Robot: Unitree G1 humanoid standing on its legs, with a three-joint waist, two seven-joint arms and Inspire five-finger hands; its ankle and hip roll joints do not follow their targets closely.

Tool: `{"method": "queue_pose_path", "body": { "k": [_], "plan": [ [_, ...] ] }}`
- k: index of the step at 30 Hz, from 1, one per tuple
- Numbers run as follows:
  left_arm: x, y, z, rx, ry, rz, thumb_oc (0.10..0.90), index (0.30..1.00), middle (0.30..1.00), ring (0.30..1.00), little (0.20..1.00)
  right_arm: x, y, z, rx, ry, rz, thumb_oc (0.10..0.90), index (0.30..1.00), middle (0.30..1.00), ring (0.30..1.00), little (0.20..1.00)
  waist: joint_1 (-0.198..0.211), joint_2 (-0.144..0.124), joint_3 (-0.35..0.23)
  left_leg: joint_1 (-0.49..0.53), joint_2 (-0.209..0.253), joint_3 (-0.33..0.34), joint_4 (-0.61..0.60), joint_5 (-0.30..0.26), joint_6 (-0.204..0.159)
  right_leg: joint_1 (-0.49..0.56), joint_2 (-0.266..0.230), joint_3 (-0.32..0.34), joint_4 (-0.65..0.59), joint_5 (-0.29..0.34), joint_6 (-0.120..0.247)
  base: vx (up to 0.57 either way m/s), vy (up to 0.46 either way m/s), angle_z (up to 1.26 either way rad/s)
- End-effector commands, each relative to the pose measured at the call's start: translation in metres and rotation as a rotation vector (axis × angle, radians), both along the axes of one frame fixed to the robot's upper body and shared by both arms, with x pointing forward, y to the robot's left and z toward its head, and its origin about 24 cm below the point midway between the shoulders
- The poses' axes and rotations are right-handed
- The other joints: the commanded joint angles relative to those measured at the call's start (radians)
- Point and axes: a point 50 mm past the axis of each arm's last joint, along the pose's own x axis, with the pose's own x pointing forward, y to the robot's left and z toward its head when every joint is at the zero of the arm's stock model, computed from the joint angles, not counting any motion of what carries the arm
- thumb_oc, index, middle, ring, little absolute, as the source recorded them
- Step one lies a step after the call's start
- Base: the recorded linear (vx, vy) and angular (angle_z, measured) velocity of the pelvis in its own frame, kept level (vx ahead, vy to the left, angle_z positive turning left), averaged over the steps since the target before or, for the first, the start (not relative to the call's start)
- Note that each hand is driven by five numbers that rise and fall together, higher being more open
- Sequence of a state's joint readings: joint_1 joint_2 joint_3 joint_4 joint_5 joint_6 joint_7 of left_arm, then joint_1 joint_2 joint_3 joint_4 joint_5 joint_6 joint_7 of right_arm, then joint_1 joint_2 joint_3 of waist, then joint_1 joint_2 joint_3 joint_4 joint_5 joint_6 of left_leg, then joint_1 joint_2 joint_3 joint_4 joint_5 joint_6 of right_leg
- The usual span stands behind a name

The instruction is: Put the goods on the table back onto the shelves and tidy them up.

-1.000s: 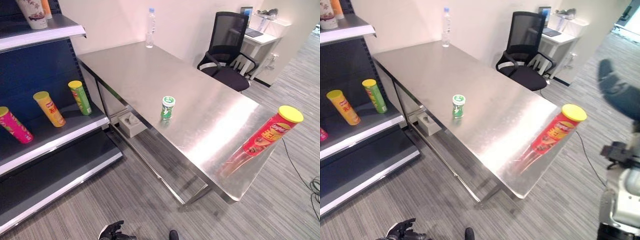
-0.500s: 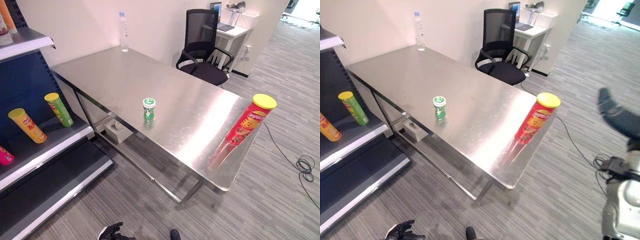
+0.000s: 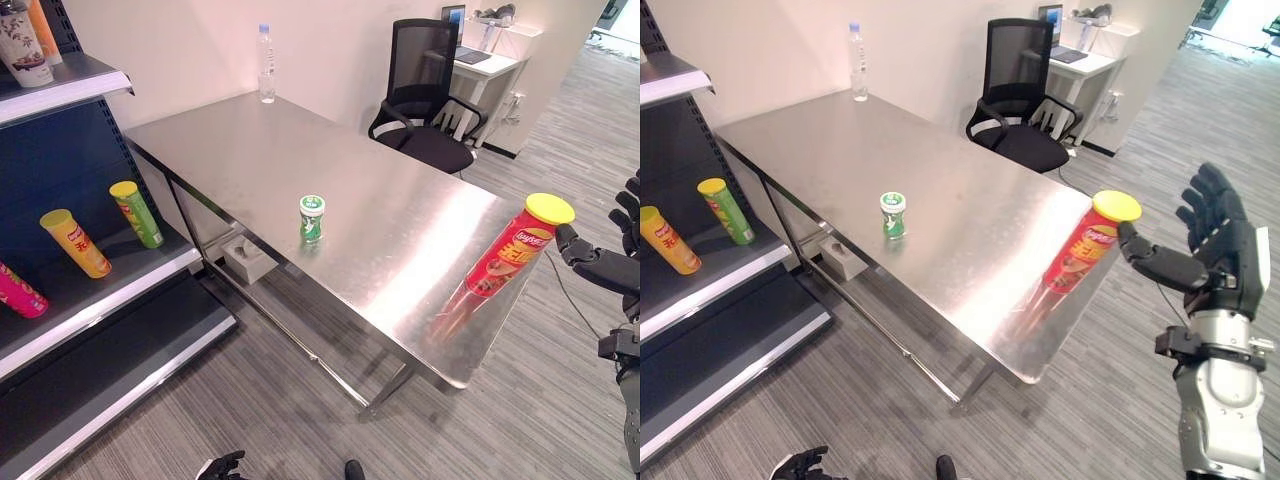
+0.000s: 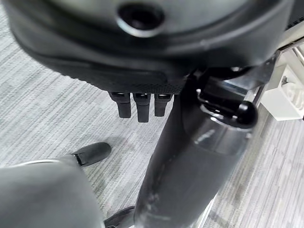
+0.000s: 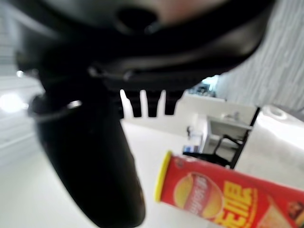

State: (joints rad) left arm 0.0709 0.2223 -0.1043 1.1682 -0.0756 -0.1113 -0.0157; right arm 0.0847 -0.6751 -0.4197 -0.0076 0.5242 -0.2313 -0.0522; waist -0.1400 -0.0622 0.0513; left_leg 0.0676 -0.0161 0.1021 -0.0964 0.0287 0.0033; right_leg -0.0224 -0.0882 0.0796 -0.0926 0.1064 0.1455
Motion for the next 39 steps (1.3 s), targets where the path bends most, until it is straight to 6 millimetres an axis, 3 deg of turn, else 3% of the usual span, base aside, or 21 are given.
{"method": "queue_pose_path", "body": {
  "k": [1, 24, 39],
  "plan": [
    [0.028, 0.017, 0.012, 0.046, -0.098, -0.055, 0.800, 0.900, 0.900, 0.900, 0.900, -0.002, -0.007, 0.059, -0.103, -0.247, -0.032, 0.800, 0.900, 0.900, 0.900, 0.900, 0.040, -0.017, -0.013, 0.046, 0.019, 0.024, 0.016, -0.134, -0.041, -0.036, -0.042, 0.011, 0.017, -0.010, 0.107, 0.01, -0.010, 0.09],
    [0.028, 0.015, 0.012, 0.042, -0.097, -0.057, 0.800, 0.900, 0.900, 0.900, 0.900, 0.007, -0.020, 0.049, -0.200, -0.087, -0.109, 0.800, 0.900, 0.900, 0.900, 0.900, 0.059, -0.024, -0.012, 0.033, 0.037, 0.001, 0.016, -0.126, -0.058, -0.015, -0.036, -0.034, 0.014, -0.036, 0.090, 0.02, -0.018, 0.07],
    [0.024, 0.013, 0.010, 0.032, -0.087, -0.037, 0.800, 0.900, 0.900, 0.900, 0.900, 0.012, -0.020, 0.045, -0.095, -0.114, -0.064, 0.800, 0.900, 0.900, 0.900, 0.900, 0.076, -0.029, -0.018, 0.030, 0.049, -0.012, 0.012, -0.122, -0.068, 0.003, -0.032, -0.066, 0.012, -0.052, 0.083, 0.01, -0.008, 0.03]
  ]
}}
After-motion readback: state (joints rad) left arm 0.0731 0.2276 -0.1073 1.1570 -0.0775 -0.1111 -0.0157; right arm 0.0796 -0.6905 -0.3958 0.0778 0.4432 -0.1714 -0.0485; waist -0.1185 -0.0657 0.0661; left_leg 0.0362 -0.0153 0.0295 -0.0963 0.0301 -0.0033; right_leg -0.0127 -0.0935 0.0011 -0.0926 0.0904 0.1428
